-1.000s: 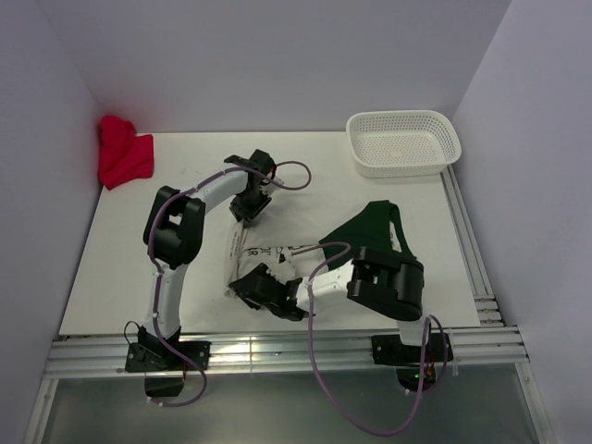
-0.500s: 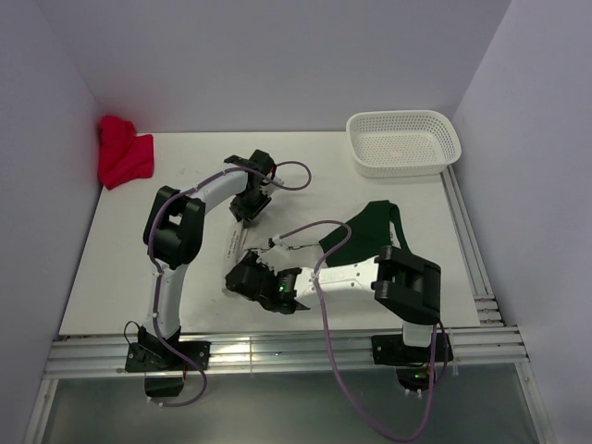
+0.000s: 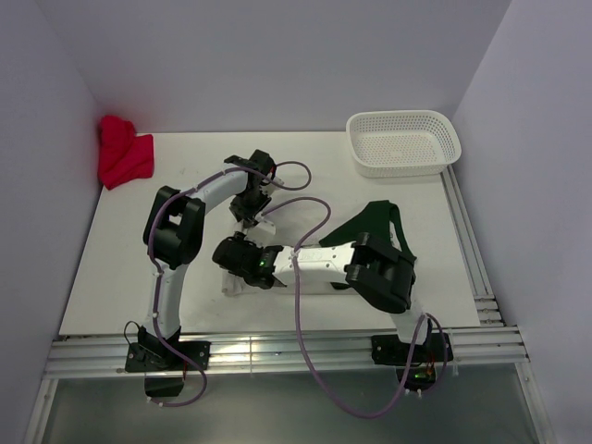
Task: Roll the t-shirts
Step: Roll the tshirt
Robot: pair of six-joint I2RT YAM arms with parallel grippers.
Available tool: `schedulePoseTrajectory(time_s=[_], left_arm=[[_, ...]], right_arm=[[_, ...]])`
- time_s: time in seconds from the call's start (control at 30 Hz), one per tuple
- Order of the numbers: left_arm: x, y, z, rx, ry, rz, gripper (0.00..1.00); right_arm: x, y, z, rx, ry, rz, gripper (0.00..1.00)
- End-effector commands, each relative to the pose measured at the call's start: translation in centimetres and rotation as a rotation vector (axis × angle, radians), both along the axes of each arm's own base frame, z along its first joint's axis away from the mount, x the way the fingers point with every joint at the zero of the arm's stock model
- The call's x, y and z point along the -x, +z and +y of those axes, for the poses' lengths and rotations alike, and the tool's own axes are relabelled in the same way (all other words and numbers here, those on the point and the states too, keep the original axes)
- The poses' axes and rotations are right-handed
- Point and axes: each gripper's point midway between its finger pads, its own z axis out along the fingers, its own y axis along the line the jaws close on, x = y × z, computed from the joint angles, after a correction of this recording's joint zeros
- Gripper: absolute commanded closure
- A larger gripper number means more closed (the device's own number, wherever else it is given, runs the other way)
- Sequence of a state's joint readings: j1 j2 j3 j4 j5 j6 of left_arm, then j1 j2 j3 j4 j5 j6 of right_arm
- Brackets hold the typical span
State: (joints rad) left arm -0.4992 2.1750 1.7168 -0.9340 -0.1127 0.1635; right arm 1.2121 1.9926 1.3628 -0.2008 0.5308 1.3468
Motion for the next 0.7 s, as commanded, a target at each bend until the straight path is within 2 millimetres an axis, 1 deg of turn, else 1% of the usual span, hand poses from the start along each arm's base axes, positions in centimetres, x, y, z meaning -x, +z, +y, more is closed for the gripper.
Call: schedulePoseTrajectory(time_s=[0.0, 0.13, 0.23, 0.3, 0.33, 0.4, 0.43, 0.47, 0.5, 0.57, 0.6, 0.63, 0.67], left_arm=[[-0.3, -0.1, -0.8, 0.024, -0.008, -0.011, 0.63], [-0.3, 0.0, -0.9, 0.02, -0.007, -0.013, 0.63], [-0.2, 0.0, -0.9, 0.018, -0.008, -0.013, 0.63], [-0.2, -0.1, -1.0, 0.015, -0.009, -0.011, 0.63], [-0.2, -0.2, -0.9, 0.014, -0.009, -0.01, 0.63], [-0.2, -0.1, -1.0, 0.016, -0.008, -0.012, 0.63], [-0.2, -0.1, -1.0, 0.016, -0.008, -0.012, 0.63], [-0.3, 0.0, -1.1, 0.015, -0.01, -0.014, 0.63], [-0.2, 0.0, -1.1, 0.015, -0.012, -0.014, 0.63], [-0.3, 0.0, -1.1, 0.015, -0.01, -0.014, 0.63], [-0.3, 0.1, -1.0, 0.014, -0.01, -0.015, 0.63], [-0.3, 0.1, -1.1, 0.014, -0.013, -0.018, 0.63], [-0.3, 0.1, -1.1, 0.012, -0.013, -0.018, 0.63]], right_arm=[[-0.9, 0.6, -1.2, 0.063, -0.018, -0.035, 0.5], [-1.9, 0.7, -1.5, 0.069, -0.016, -0.046, 0.5], [-2.3, 0.6, -1.2, 0.07, -0.002, -0.057, 0.49], [-2.4, 0.9, -0.7, 0.072, 0.012, -0.062, 0.49], [-2.4, 0.5, -0.6, 0.083, 0.014, -0.06, 0.49], [-2.7, 0.8, -0.2, 0.089, 0.019, -0.064, 0.49], [-2.8, 0.4, 0.0, 0.099, 0.023, -0.06, 0.49], [-3.0, 0.6, 0.3, 0.096, 0.023, -0.061, 0.49], [-2.9, 0.3, 0.3, 0.105, 0.025, -0.057, 0.49], [-3.0, -0.2, 0.4, 0.111, 0.027, -0.049, 0.51], [-3.1, -0.5, 0.1, 0.119, 0.018, -0.039, 0.52], [-3.2, -0.9, 0.0, 0.123, 0.011, -0.031, 0.58], [-3.2, -1.4, -0.4, 0.128, 0.0, -0.023, 0.61]])
